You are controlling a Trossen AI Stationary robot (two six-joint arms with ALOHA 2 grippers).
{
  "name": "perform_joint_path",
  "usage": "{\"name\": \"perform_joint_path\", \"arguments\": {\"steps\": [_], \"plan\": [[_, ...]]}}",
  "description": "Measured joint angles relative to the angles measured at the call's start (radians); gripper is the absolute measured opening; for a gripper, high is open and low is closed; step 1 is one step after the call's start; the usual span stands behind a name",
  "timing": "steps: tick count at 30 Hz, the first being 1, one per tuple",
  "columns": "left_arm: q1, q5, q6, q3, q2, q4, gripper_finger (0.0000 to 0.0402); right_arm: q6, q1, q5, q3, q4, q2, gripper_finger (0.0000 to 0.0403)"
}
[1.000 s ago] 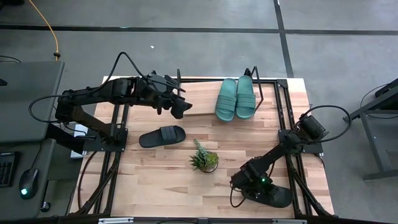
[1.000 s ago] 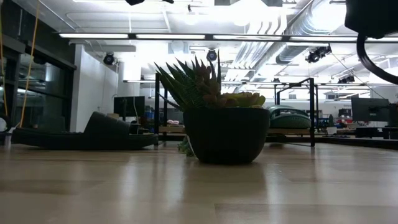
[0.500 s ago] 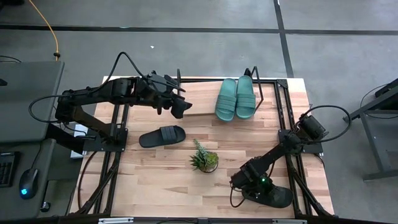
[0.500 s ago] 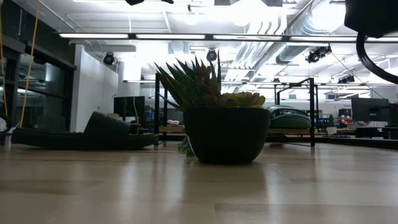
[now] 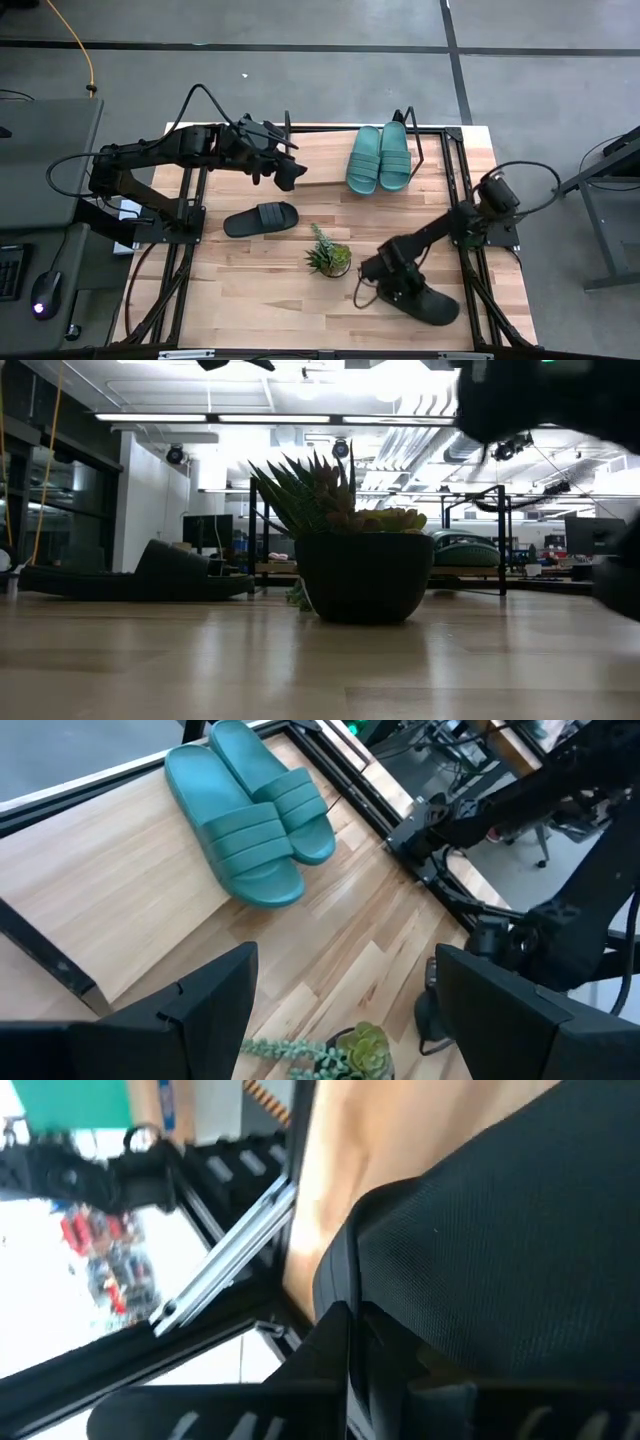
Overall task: Pick and place slides into the shelf
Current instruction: Put the right black slipper on the shelf
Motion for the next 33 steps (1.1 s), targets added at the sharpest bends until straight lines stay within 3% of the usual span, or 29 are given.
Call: {"name": "perform_joint_path", "arguments": {"steps": [13,23,33], "plan": [[0.000,-0.014,0.048,0.000,0.000,-0.011,0.0285,0.169,-0.221,0.173,0.000,0.101,-0.241,0.0000],[0.000,-0.037,0.077,0.000,0.000,-0.019,0.0285,0.494,-0.362,0.331,0.000,0.509,-0.402,0.0000],[0.000,-0.054,0.079,0.000,0.000,-0.077,0.0285,0.719,-0.442,0.394,0.001,0.862,-0.426,0.0000]]}}
